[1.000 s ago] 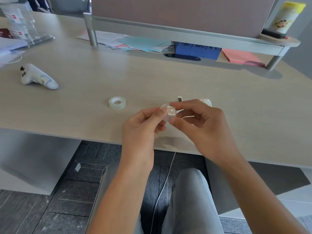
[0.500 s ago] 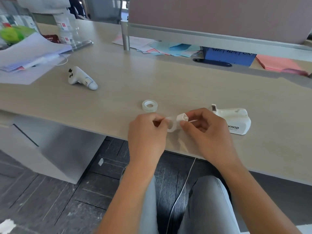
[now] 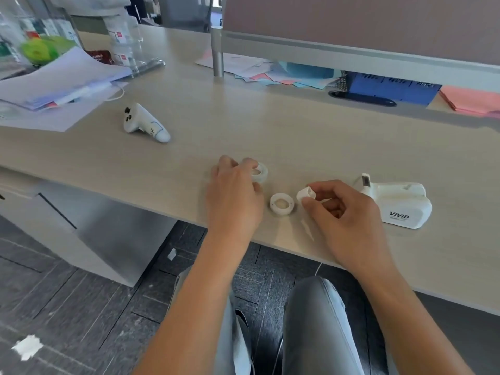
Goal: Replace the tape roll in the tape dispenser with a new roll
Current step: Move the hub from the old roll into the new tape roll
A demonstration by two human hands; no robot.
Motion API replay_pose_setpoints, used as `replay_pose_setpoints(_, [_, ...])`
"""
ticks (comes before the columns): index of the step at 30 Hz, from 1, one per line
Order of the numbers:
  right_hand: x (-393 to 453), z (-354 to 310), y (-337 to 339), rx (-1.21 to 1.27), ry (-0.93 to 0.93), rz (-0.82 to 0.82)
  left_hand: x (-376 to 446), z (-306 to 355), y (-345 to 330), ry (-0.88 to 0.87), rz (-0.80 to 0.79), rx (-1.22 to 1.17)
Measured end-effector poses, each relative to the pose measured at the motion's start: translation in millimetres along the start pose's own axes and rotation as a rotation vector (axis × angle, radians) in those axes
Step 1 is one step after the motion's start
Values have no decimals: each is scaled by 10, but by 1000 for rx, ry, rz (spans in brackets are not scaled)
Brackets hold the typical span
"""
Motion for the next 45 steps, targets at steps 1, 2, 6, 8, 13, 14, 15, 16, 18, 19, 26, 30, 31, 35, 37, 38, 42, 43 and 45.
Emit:
replay_pose_setpoints(1, [-4,1,-1,4,4,-3,31,3,-28,-3,-11,22])
replay_pose_setpoints(2, [-4,1,-2,9,5,-5,58,4,-59,-3,-24,43])
replay_pose_setpoints(6, [1,10,0,27,-3,3,86,6,-106,-5,-26,75])
replay_pose_setpoints(8, [-9,8,11,40,-5,11,81,18,-119,-25,17,19])
replay_pose_setpoints(13, [-62,-58,78,152,-5,36,-60,141,98,-46,284,-446])
replay_pose_setpoints(14, [-69,-79,104,184,-9,45,-100,180,148,-30,300,-540])
replay_pose_setpoints(15, [-73,-94,128,214,-15,54,-138,217,176,-1,290,-632])
replay_pose_setpoints(16, [-77,-114,155,244,-20,62,-169,247,188,40,264,-728])
replay_pose_setpoints(18, [-85,-158,207,295,-11,77,-218,300,191,133,201,-902])
replay_pose_setpoints(19, [-92,-189,236,313,4,86,-242,326,189,177,170,-974])
replay_pose_setpoints(26, [-138,-447,453,318,141,114,-407,523,71,347,-19,-1265])
replay_pose_setpoints(30, [-151,-463,489,266,158,117,-467,585,-1,364,-113,-1360])
replay_pose_setpoints(31, [-151,-457,497,256,161,121,-479,594,-10,366,-120,-1369])
replay_pose_setpoints(35, [-155,-451,517,237,177,133,-520,625,-24,337,-117,-1359])
replay_pose_setpoints(37, [-169,-456,512,230,190,136,-542,652,-9,317,-114,-1346])
replay_pose_setpoints(38, [-173,-455,510,229,192,138,-553,674,5,297,-118,-1340])
replay_pose_setpoints(42, [-162,-433,513,245,183,139,-574,721,74,174,-118,-1299])
replay_pose_setpoints(43, [-158,-433,516,246,184,136,-572,719,87,146,-118,-1286])
replay_pose_setpoints(45, [-153,-437,518,250,185,125,-563,713,102,109,-119,-1261])
Point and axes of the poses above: each hand's wrist, its own x-axis towards the middle knuckle, its own y-axis out of the back of the hand, z = x × y, the point moved 6 cm from there along x, towards the middle knuckle, and after that the axes turned 4 degrees about z, right-handed, at the moved point
